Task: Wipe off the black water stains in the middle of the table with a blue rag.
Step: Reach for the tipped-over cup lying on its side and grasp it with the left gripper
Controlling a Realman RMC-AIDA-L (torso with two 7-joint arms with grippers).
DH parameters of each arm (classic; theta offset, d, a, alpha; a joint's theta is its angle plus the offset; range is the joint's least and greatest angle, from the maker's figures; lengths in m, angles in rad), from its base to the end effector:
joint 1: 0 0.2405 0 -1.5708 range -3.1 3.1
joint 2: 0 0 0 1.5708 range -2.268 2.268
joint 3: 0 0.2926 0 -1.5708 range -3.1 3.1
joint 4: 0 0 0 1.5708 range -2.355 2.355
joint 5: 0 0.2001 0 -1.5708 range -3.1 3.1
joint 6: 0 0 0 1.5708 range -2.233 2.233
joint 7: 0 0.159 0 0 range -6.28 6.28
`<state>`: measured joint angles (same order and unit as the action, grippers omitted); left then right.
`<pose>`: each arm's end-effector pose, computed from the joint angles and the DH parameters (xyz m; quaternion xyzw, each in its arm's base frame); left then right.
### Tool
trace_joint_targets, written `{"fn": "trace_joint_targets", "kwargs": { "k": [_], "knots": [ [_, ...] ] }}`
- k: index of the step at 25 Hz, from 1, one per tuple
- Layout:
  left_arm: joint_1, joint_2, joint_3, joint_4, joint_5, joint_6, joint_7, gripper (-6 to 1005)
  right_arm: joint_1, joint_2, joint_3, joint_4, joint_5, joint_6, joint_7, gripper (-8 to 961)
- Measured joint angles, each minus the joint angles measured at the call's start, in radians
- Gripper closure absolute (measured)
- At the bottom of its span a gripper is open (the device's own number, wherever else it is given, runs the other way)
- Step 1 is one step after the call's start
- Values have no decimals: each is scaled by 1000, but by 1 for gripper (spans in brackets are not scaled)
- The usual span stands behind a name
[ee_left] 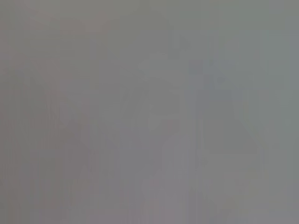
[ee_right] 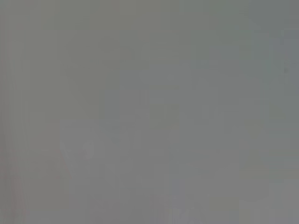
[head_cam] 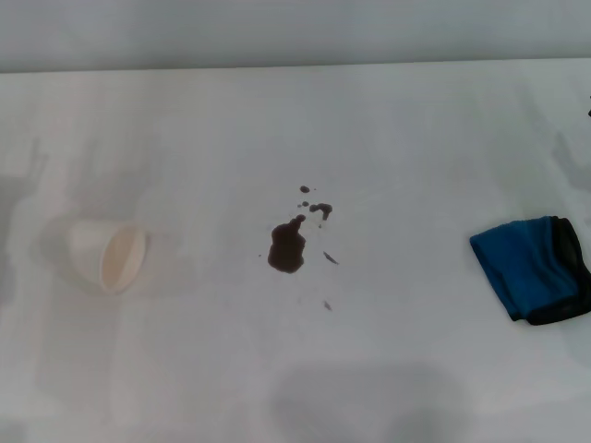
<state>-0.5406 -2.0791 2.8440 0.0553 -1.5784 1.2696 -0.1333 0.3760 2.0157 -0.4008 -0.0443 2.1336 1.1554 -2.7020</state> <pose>-0.3411 0.3783 0.0063 -0.6409 -0.2073 -0.3213 0.6656 0.4237 0.3265 0.0333 -0.6376 0.3189 0.2808 0.6426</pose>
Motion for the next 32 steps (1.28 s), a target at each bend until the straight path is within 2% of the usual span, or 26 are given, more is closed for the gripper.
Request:
{"fn": "trace_joint_targets", "kwargs": {
  "k": [32],
  "knots": [
    [1,-2,0,1,0,-4,21,128,3,5,7,4,4,9,9,100]
  ]
}}
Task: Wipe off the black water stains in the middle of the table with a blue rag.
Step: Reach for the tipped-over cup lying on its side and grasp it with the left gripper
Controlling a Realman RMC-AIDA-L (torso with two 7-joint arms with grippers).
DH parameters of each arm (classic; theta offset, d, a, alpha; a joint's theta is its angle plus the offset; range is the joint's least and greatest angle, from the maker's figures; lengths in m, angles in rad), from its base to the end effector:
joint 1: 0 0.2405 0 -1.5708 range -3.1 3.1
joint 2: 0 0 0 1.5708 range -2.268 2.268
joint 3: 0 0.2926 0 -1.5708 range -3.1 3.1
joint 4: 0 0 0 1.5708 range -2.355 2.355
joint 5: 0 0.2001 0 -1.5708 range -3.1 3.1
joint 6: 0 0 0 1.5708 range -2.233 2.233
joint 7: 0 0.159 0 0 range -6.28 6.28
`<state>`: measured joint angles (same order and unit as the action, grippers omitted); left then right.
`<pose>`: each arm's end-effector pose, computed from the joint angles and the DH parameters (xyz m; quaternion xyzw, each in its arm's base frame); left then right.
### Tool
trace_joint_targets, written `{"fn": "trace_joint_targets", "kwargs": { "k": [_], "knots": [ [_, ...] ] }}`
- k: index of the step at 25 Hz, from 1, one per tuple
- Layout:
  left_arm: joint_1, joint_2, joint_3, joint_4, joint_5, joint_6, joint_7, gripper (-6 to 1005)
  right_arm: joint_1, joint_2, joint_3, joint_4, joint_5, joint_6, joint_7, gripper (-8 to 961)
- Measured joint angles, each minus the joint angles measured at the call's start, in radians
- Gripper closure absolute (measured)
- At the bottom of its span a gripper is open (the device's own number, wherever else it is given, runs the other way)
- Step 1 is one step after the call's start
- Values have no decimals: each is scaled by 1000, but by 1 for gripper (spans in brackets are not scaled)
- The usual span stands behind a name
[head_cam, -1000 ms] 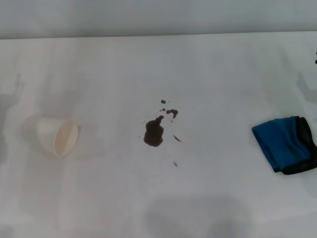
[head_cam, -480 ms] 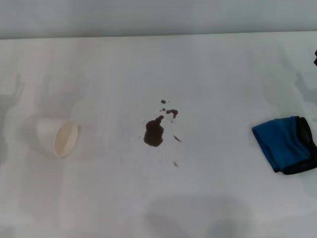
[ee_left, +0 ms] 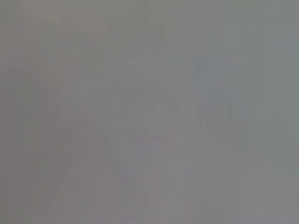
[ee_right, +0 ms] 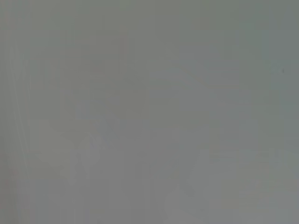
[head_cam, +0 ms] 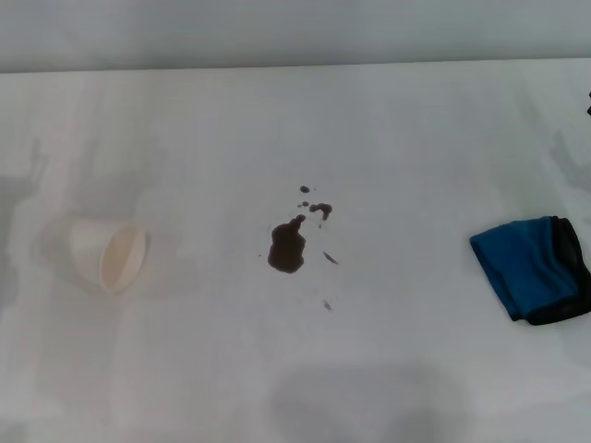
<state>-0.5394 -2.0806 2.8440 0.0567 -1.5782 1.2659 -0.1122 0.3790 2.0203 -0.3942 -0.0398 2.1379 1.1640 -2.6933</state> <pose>-0.3415 0.3778 0.0050 -0.6435 -0.2031 -0.3134 0.6682 0.4214 0.3270 0.0318 -0.6325 0.3226 0.2901 0.6417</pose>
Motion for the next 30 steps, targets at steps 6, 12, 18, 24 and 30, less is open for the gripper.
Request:
{"fn": "trace_joint_targets", "kwargs": {
  "k": [6,12,18,24,30],
  "knots": [
    [0,0,0,2,26,6,37,127,0,1,0,8,1,3,0,100],
    [-47,29,2,-73,284,-55,-256,128,-6,0,3,11,0,-5,0,100],
    [-141,21,2,-310,556,-33,-577,127,-13,2,3,13,-1,-5,0,100],
    [-247,35,3,-578,886,81,-867,134,-15,1,3,14,-1,-7,1,99],
    [-403,92,4,-861,1304,314,-1042,137,-10,-1,4,14,5,-32,-4,99]
  ]
}}
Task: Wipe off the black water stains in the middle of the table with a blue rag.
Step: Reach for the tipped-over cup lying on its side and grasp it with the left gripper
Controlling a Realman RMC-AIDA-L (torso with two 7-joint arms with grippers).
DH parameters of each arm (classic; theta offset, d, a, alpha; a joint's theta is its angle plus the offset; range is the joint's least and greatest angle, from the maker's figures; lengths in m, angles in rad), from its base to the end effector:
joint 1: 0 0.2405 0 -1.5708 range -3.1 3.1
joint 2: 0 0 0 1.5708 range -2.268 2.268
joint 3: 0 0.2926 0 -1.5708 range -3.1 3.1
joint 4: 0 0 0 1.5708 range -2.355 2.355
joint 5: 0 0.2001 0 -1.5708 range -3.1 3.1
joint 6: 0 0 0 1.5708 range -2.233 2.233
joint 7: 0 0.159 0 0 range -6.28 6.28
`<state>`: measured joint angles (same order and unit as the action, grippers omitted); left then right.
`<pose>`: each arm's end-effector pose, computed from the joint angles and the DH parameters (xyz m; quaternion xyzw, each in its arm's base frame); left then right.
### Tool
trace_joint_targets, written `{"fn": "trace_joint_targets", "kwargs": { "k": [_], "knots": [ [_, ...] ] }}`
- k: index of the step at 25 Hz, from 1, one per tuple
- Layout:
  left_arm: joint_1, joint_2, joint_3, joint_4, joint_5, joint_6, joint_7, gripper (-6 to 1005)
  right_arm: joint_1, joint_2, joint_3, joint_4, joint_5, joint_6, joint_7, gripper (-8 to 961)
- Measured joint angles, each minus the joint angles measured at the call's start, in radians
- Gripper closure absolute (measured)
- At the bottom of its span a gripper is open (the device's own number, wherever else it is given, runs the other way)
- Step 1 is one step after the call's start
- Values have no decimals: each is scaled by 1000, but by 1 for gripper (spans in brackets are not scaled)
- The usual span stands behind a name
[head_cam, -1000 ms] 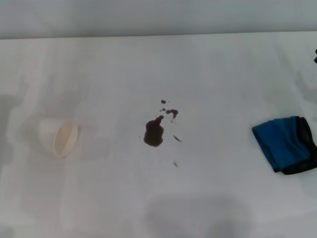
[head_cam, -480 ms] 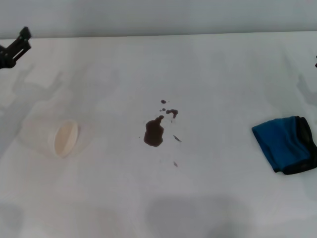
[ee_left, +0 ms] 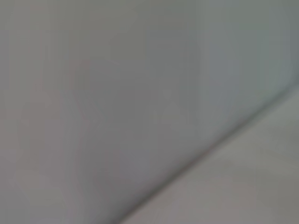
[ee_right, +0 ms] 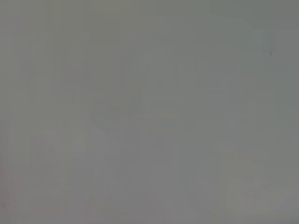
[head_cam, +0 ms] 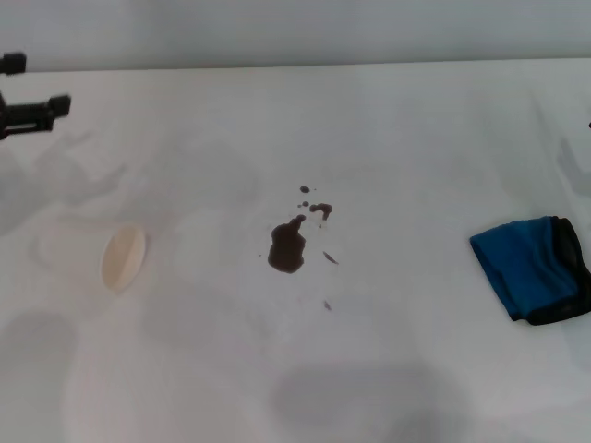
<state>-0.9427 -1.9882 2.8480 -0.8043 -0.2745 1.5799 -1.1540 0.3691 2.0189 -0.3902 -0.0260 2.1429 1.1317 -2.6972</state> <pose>-0.2771 0.4335 0.0651 -0.9350 -0.1554 -0.1206 0.2951 0.4303 0.3210 0.0279 -0.6275 0.3424 0.2757 0.6426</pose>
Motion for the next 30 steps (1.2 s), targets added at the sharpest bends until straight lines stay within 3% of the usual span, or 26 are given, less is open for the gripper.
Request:
{"fn": "trace_joint_targets", "kwargs": {
  "k": [3,8,11,15,17,30],
  "knots": [
    [-49,14,0,-51,122,29,-18,137,1,-1,0,-1,0,-2,1,99],
    [-151,15,1,-134,382,45,-12,136,3,-1,1,-10,0,-4,-5,99],
    [-208,-11,2,-203,495,46,25,136,4,-2,2,-12,1,-6,-5,100],
    [-265,-70,3,-320,580,48,124,135,7,-2,3,-14,2,-7,-5,101],
    [-293,-83,3,-342,632,49,154,135,8,-2,3,-14,3,-7,-5,101],
    [-339,-94,3,-261,776,53,285,137,16,1,37,-8,3,-18,-33,102]
  ]
}}
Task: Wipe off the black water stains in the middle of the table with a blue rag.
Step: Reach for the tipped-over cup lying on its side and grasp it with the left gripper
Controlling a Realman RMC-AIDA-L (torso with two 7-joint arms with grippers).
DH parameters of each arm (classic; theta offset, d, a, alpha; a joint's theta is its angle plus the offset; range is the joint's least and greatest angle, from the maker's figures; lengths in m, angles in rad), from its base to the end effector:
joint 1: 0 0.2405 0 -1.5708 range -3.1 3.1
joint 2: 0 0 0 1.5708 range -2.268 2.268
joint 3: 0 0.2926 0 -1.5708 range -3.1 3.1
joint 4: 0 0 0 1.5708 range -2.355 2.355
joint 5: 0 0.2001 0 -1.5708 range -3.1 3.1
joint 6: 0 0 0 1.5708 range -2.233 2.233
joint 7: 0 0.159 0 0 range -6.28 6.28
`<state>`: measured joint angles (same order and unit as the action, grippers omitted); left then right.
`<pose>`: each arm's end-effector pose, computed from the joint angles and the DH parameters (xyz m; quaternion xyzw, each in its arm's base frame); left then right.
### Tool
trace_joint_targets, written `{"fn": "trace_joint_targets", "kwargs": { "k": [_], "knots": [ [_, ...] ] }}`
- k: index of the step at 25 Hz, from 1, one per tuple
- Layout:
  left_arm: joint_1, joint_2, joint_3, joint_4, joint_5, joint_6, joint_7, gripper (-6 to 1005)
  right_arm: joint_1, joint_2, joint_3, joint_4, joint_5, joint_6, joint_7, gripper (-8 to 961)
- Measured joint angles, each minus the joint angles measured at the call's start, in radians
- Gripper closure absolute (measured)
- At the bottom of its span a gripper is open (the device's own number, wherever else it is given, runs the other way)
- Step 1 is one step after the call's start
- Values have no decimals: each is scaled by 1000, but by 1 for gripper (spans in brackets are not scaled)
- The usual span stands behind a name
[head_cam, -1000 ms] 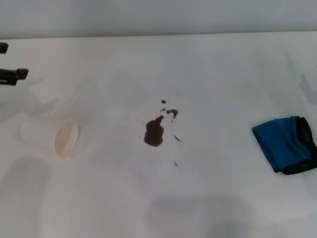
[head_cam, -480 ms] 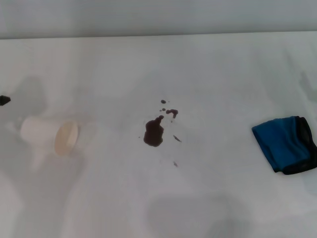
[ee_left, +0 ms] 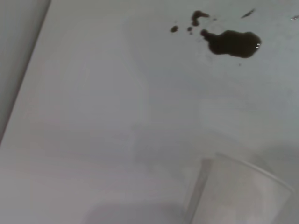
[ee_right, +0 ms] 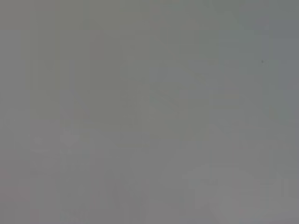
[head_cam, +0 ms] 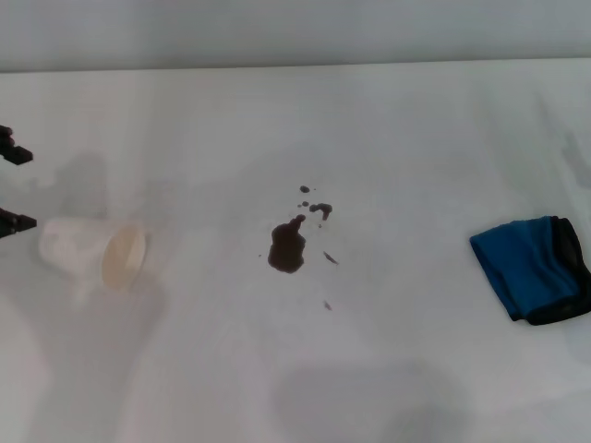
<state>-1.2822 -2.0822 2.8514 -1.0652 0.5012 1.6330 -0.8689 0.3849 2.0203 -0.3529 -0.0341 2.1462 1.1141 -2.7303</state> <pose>-0.2331 0.4288 0.0563 -0.9690 0.0288 0.2146 0.1194 0.4302 0.3279 0.0333 -0.6197 0.3356 0.2680 0.6569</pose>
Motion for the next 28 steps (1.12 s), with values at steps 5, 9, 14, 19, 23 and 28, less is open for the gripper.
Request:
{"fn": "trace_joint_targets", "kwargs": {
  "k": [5,9,14,19,23,28],
  "knots": [
    [-1,0,-1,59,27,-7,27,138,2,0,4,2,0,-1,0,102],
    [-3,0,-1,117,64,-31,28,143,3,0,5,3,0,-1,0,103],
    [8,-1,-1,173,90,-86,27,154,2,0,5,3,0,-1,0,103],
    [23,-1,-1,211,91,-151,35,166,-3,0,5,3,0,-1,0,103],
    [36,-1,-3,270,85,-194,42,175,-5,0,5,4,0,0,0,103],
    [55,-1,-3,352,84,-272,61,187,-8,0,5,5,0,0,0,104]
  ]
}}
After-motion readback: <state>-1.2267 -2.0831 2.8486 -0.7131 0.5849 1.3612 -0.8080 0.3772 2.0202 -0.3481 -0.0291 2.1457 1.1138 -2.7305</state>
